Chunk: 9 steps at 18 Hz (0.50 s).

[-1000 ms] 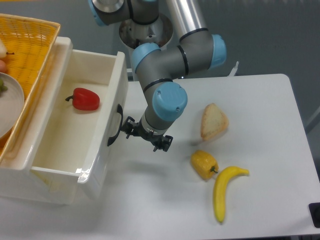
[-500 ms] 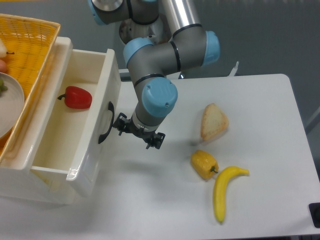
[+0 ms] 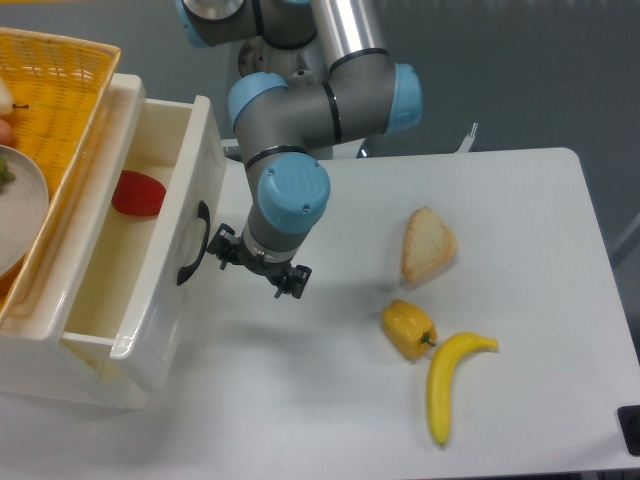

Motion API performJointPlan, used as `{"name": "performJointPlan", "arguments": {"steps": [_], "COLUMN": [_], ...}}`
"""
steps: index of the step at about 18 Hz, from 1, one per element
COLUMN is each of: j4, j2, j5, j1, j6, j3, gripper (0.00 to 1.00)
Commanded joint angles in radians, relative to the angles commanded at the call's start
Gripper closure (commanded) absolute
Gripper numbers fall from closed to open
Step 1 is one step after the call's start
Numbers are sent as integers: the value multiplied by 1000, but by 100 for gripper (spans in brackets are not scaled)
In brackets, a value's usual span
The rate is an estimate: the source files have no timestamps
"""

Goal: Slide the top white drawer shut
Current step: 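Push the drawer front with the gripper, sliding the drawer into the unit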

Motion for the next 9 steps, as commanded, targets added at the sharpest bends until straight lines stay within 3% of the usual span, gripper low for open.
{"name": "performJointPlan", "arguments": {"steps": [9], "j4": [6], "j2": [-3], "j5": [-3], "j1": [-49], "j6": [2], "j3": [18], "gripper": [0]}}
